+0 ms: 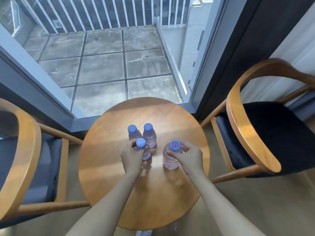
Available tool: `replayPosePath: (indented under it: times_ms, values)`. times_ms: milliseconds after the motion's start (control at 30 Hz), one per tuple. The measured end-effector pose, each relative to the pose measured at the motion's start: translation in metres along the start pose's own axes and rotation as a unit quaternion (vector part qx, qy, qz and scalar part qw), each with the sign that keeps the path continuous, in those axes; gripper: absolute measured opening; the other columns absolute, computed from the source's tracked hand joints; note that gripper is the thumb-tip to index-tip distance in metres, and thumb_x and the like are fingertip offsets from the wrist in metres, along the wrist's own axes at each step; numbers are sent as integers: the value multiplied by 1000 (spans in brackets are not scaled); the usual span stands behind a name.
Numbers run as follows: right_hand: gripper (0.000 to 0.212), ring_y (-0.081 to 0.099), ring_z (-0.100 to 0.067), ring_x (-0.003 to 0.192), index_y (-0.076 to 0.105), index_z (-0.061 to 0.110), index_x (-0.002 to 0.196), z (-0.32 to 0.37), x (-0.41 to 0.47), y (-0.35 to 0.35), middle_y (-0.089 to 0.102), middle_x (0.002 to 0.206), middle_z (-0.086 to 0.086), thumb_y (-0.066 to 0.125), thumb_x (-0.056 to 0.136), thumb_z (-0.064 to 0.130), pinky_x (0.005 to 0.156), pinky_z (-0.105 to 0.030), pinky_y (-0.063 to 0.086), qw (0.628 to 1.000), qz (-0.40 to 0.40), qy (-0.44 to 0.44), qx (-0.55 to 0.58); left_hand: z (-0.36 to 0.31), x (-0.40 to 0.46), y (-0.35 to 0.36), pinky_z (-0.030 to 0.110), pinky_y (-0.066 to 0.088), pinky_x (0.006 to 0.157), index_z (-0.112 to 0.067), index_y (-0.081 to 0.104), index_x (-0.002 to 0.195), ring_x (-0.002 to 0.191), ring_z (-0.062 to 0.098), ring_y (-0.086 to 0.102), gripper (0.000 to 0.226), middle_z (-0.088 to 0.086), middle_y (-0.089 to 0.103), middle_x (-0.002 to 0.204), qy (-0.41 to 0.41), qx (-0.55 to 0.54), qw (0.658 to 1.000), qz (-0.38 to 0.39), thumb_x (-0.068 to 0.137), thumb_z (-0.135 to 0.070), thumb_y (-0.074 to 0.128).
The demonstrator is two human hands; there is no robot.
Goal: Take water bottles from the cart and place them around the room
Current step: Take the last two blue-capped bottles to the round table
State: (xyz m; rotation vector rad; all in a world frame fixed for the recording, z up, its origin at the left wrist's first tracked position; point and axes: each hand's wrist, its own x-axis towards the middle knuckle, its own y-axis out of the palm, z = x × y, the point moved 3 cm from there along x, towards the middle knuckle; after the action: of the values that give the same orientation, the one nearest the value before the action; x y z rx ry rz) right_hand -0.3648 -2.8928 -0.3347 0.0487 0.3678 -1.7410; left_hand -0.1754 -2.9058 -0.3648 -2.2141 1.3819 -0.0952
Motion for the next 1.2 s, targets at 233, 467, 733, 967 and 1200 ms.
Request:
replayPosePath:
  times_ms: [233,467,733,967,1200]
  values:
    - [37,65,-7,92,71,25,91,-7,0,4,71,92,12,84,61,6,85,-27,53,1000,3,-1,-4,2,1,4,19,35,71,-12,65,96,87,14,57,27,-3,64,89,-5,-22,1000,-9,71,-11,77]
    - [38,65,-6,92,70,31,85,-10,-4,10,71,92,12,83,62,5,85,-26,53,1000,4,-14,-8,7,0,3,9,40,69,-16,56,90,89,16,57,27,0,63,92,12,-41,999,23,73,-10,76]
    - [34,65,-9,93,71,25,88,-14,-4,17,71,94,9,82,63,4,87,-29,52,1000,4,-10,-14,23,-7,-5,26,48,79,-16,52,99,87,10,57,30,-5,58,99,13,-4,997,76,77,-10,73]
    - [29,64,-7,88,72,23,87,-23,9,24,71,89,10,82,64,7,80,-19,51,999,9,-26,-27,70,-49,13,17,52,58,-12,60,113,79,21,65,33,2,66,97,-66,-42,982,172,82,-4,65]
    - [28,64,1,80,71,27,83,-27,29,16,70,82,16,83,64,10,78,-18,52,998,14,-53,-20,64,-55,54,26,50,90,-32,44,135,94,6,63,61,-7,58,109,-12,-45,976,213,82,-12,69]
